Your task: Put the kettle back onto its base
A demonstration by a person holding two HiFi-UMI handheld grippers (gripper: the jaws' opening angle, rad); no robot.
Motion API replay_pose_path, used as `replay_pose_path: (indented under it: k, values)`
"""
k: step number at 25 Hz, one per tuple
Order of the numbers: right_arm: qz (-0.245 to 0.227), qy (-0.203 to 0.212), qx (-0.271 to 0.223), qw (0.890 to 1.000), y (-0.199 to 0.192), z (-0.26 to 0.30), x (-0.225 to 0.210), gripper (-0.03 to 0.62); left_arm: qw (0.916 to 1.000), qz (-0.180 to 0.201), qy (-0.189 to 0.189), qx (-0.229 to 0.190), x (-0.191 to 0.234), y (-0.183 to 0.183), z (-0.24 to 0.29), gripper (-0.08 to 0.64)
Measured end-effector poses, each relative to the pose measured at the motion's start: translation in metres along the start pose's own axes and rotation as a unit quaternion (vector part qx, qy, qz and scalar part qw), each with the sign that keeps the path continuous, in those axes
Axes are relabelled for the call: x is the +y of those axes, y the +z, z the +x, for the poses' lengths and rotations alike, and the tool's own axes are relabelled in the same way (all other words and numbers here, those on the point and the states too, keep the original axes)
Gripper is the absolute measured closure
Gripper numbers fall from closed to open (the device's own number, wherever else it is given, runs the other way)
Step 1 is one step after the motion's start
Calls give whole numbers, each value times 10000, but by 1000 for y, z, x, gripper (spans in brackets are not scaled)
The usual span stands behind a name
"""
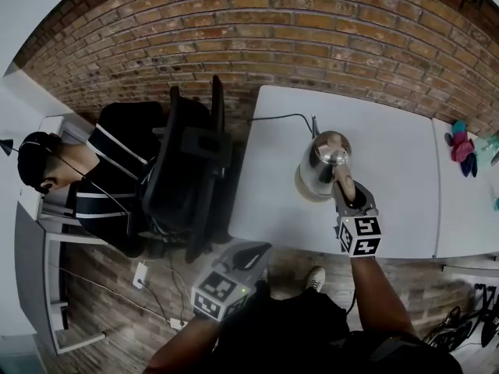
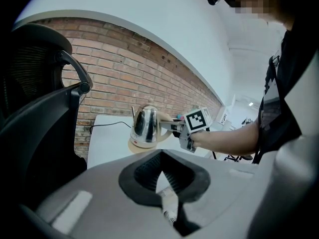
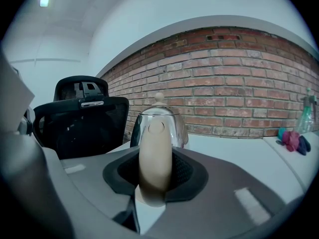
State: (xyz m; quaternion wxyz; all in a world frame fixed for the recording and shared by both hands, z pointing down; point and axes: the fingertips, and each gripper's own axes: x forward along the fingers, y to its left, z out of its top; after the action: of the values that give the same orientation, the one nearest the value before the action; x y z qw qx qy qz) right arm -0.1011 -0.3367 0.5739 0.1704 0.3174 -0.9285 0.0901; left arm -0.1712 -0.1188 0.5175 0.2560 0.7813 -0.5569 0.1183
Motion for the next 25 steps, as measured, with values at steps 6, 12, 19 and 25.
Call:
replay_pose_path:
  k: [6,12,19,25]
  values:
    - [-3,56,11,10000,-2,8,5,466,10000,-10,33,19,8,1,2,558]
    - [30,103,-17,9999,-6,8,9,466,10000,2,65,-28,14,8,7,558]
    - [-51,110,-70,9999,-10,2,13,466,10000,8,-9,13,12,9,11,558]
    - [-87,108,-92,9999,-11,0,15,465,10000,58,-53,50,11,10,11,558]
